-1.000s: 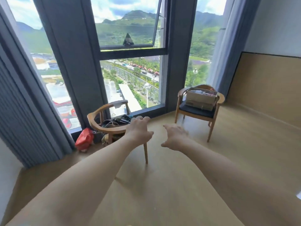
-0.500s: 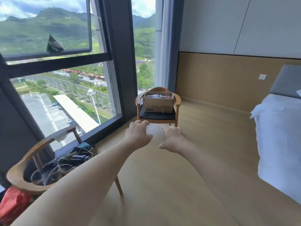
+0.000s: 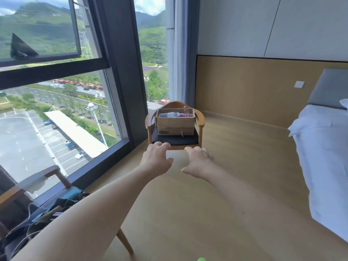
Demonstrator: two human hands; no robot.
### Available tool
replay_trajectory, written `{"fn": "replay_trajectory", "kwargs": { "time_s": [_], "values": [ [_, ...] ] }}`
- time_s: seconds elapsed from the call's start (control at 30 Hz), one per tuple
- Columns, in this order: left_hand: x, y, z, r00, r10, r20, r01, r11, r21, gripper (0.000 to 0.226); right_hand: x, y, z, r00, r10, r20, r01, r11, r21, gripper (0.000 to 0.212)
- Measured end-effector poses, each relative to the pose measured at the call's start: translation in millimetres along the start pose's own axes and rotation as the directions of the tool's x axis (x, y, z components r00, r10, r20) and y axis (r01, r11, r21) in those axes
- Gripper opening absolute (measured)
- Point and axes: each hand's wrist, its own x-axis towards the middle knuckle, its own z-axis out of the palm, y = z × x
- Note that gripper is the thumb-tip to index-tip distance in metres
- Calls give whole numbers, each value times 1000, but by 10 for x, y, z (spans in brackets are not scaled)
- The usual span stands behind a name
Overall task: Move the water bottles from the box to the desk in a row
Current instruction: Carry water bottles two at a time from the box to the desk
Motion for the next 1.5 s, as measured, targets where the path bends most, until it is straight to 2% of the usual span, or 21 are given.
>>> {"fn": "replay_trajectory", "kwargs": {
  "time_s": [0.2, 0.33, 0.57, 0.7, 0.9, 1.13, 1.3, 1.5],
  "values": [
    [1256, 80, 162, 999, -22, 37, 20, 998, 59, 51, 1269, 351, -206, 999, -37, -13, 37, 999, 34, 71],
    [2039, 165, 192, 999, -37, 22, 36, 998, 58, 51, 2041, 566, -470, 998, -60, -18, 60, 998, 13, 61],
    [3167, 97, 299, 996, -29, 86, 24, 998, 57, 55, 3104, 668, -588, 999, -22, 27, 22, 1000, 16, 65],
    [3872, -150, 421, 992, 17, 125, -23, 998, 52, 51, 3814, 593, -553, 1000, 17, 21, -18, 1000, 22, 60],
    [5012, -774, 603, 979, 71, 190, -81, 996, 45, 53, 4956, 277, -289, 996, 85, 5, -85, 996, 35, 75],
    [6259, -1550, 619, 959, 64, 275, -73, 997, 21, 60, 6211, -168, -206, 989, 145, 20, -146, 986, 82, 77],
    [6809, -1854, 785, 953, 72, 295, -65, 997, -34, 61, 6839, -211, -50, 982, 178, 58, -182, 980, 77, 85],
    [7468, -2082, 1125, 942, 44, 332, -38, 999, -25, 60, 7565, 11, 125, 970, 216, 109, -227, 969, 98, 83]
  ]
}}
